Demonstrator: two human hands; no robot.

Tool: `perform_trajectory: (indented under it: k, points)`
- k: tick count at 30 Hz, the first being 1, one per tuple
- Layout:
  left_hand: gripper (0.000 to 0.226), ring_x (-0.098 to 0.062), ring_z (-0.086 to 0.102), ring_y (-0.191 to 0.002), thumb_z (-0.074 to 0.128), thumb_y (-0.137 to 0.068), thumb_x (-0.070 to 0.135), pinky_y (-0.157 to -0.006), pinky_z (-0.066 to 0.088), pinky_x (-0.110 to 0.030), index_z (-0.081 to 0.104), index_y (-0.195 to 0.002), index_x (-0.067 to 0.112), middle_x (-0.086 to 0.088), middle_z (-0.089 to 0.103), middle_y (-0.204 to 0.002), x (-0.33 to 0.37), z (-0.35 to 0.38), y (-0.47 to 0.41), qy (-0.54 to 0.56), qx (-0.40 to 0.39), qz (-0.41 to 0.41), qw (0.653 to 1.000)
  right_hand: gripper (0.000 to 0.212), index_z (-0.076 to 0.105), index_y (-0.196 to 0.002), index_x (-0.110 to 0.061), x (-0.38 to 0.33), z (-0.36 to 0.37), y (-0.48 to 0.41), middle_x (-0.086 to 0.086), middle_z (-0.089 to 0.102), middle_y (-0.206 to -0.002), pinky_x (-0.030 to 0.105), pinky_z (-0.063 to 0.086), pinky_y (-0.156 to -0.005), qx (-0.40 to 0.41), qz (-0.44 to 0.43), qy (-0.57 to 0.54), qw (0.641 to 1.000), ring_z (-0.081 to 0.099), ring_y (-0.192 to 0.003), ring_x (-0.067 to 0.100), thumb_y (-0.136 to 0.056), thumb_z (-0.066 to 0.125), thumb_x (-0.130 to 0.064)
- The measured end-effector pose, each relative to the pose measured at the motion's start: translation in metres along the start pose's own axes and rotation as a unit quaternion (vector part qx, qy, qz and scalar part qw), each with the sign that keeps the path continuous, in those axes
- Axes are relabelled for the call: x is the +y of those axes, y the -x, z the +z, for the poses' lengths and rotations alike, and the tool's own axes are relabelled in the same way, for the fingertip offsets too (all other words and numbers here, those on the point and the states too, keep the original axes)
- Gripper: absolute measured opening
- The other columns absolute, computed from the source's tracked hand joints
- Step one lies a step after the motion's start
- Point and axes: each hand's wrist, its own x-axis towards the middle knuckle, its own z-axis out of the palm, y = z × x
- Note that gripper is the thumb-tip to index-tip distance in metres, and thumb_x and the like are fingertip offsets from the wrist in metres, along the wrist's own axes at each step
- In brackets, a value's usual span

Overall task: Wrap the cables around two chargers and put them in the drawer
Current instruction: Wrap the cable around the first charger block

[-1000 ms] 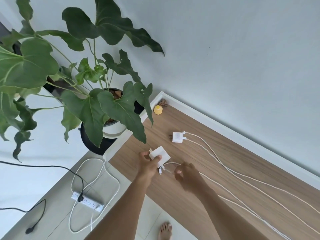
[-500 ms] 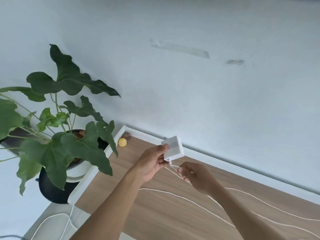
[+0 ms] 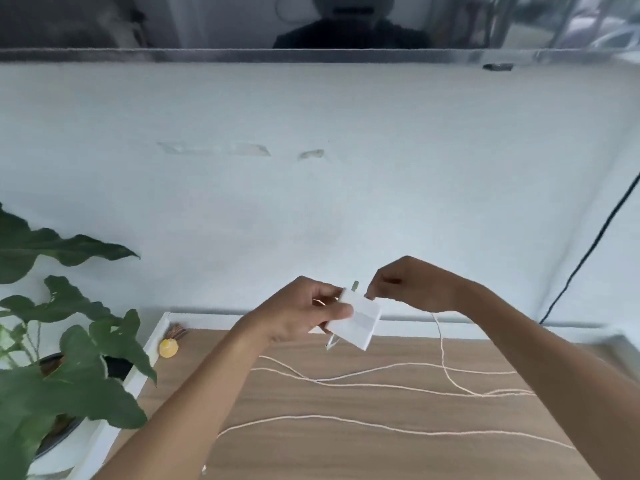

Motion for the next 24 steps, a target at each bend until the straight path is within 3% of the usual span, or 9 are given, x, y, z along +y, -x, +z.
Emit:
perform_trajectory:
  k: [2,5,7,10,13,15,19,21,24]
  points:
    - [0.026,-0.026,0.068,-0.086,0.067,-0.084,0.037,-0.086,0.052,-0.036,0.073,-0.108,0.033,-0.002,0.074,-0.1,0.009,0.007,-0.006,-0.028,-0.017,0.012,0.999,0.02,0.073,-0.083,-0.027,-0.004,-0.014,0.005,-0.005,0.065,-0.076,0.028,0.045,-0.067,0.001,0.01,0.0,1.0,0.055,-0.068,0.02,-0.091,0.055,-0.031]
    - [0.019,-0.011,0.062,-0.069,0.067,-0.087,0.035,-0.076,0.048,-0.027,0.073,-0.105,0.03,0.006,0.07,-0.09,0.02,0.016,-0.012,-0.049,-0.002,0.013,0.999,0.019,0.073,-0.081,-0.021,-0.01,-0.02,0.014,-0.006,0.055,-0.06,0.021,0.036,-0.052,0.044,0.031,-0.002,0.999,0.045,-0.054,0.014,-0.089,0.057,-0.029]
    - [0.018,-0.009,0.061,-0.064,0.066,-0.088,0.036,-0.072,0.047,-0.025,0.072,-0.104,0.029,0.008,0.068,-0.089,0.024,0.019,-0.015,-0.066,0.016,0.008,0.998,0.021,0.072,-0.08,-0.017,-0.014,-0.016,0.016,-0.006,0.049,-0.055,0.019,0.031,-0.047,0.083,0.042,-0.02,0.995,0.039,-0.049,0.011,-0.089,0.056,-0.026]
    - [0.022,-0.013,0.066,-0.068,0.064,-0.088,0.038,-0.075,0.053,-0.034,0.068,-0.105,0.026,0.01,0.07,-0.1,0.02,0.021,-0.019,-0.073,0.064,0.0,0.995,0.026,0.067,-0.077,-0.006,-0.019,-0.001,0.015,-0.002,0.048,-0.058,0.022,0.029,-0.048,0.129,0.038,-0.033,0.99,0.034,-0.052,0.015,-0.09,0.05,-0.02]
    - [0.02,-0.015,0.065,-0.07,0.065,-0.085,0.037,-0.08,0.055,-0.041,0.07,-0.101,0.025,0.007,0.072,-0.097,0.012,0.022,-0.019,-0.03,0.105,-0.019,0.994,0.029,0.061,-0.079,0.004,-0.028,0.02,0.012,0.009,0.048,-0.063,0.028,0.03,-0.051,0.166,0.019,-0.045,0.985,0.033,-0.056,0.018,-0.091,0.043,-0.016]
    - [0.019,-0.017,0.062,-0.069,0.069,-0.083,0.036,-0.079,0.055,-0.04,0.073,-0.097,0.024,-0.003,0.073,-0.096,0.008,0.02,-0.014,0.018,0.116,-0.028,0.993,0.029,0.063,-0.081,-0.001,-0.033,0.033,0.012,0.014,0.059,-0.07,0.03,0.035,-0.051,0.183,0.005,-0.05,0.982,0.039,-0.056,0.019,-0.093,0.041,-0.015]
    - [0.011,-0.019,0.063,-0.079,0.071,-0.086,0.024,-0.079,0.055,-0.037,0.076,-0.096,0.021,-0.012,0.072,-0.102,0.005,0.014,-0.003,0.109,0.136,-0.032,0.984,0.023,0.068,-0.097,-0.017,-0.036,0.057,0.016,0.002,0.061,-0.086,0.033,0.048,-0.068,0.25,-0.043,-0.046,0.966,0.055,-0.072,0.016,-0.097,0.045,-0.023]
    - [0.012,-0.021,0.064,-0.082,0.069,-0.088,0.019,-0.08,0.055,-0.036,0.074,-0.099,0.015,-0.014,0.072,-0.102,0.006,0.013,0.0,0.15,0.148,-0.042,0.977,0.022,0.066,-0.108,-0.029,-0.036,0.069,0.018,-0.005,0.056,-0.085,0.03,0.048,-0.064,0.294,-0.063,-0.065,0.951,0.053,-0.067,0.01,-0.097,0.048,-0.024]
    - [0.014,-0.028,0.057,-0.082,0.071,-0.086,0.023,-0.079,0.057,-0.037,0.075,-0.095,0.013,-0.017,0.065,-0.096,0.006,0.013,0.003,0.225,0.157,-0.07,0.959,0.028,0.065,-0.116,-0.034,-0.035,0.082,0.021,-0.01,0.055,-0.086,0.032,0.049,-0.06,0.338,-0.077,-0.057,0.936,0.052,-0.062,0.01,-0.096,0.052,-0.019]
